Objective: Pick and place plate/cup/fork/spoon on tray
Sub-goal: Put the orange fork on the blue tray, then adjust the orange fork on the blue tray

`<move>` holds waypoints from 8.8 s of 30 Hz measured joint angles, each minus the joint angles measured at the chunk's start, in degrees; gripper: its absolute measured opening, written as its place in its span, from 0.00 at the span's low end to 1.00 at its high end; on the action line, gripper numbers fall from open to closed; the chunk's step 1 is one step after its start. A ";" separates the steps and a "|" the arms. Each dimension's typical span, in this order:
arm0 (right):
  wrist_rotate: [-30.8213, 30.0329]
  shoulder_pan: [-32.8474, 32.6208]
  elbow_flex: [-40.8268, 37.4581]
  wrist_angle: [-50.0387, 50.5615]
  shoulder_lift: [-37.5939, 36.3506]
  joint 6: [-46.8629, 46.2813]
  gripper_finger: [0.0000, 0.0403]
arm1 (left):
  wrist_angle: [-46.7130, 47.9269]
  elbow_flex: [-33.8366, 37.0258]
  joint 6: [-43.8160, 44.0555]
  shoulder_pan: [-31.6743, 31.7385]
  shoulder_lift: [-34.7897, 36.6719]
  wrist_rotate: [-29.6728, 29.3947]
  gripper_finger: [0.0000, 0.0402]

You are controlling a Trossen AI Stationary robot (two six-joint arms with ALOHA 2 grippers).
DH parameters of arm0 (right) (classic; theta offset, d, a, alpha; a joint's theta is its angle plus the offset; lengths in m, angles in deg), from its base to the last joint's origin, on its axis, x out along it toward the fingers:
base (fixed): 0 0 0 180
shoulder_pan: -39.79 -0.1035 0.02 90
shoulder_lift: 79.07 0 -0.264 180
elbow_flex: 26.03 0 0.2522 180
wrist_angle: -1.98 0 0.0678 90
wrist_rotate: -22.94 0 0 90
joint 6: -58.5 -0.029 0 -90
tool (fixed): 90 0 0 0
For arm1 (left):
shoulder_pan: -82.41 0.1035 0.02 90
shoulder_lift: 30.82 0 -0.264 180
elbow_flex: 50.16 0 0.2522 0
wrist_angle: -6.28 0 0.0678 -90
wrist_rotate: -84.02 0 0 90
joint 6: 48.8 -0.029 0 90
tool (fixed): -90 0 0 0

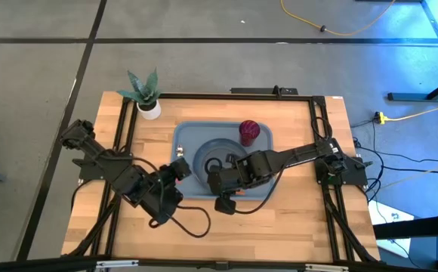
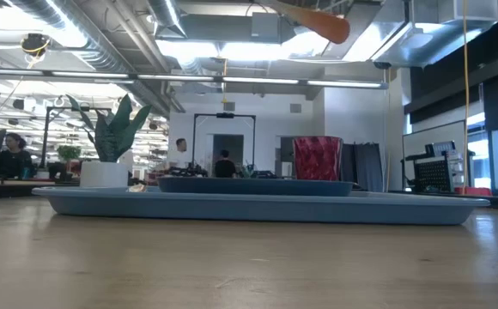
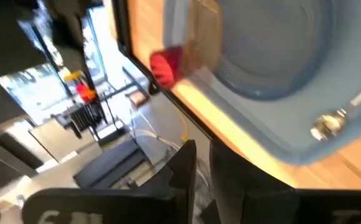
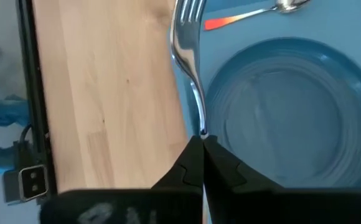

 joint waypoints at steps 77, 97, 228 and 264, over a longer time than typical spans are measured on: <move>-4.81 15.65 0.05 -28.15 21.53 -46.33 0.00 | 14.25 -0.02 65.99 -10.96 23.39 22.06 0.10; -2.83 17.79 0.09 -27.46 22.80 -46.00 0.00 | 14.26 -0.02 66.00 -10.96 23.39 22.04 0.10; -24.32 -7.04 9.68 19.77 -16.92 -11.88 0.02 | -42.45 40.52 -9.06 44.23 -0.55 49.97 0.10; -24.34 -7.04 9.68 19.77 -16.87 -13.15 0.02 | -45.06 40.48 -8.26 43.86 -4.24 44.60 0.00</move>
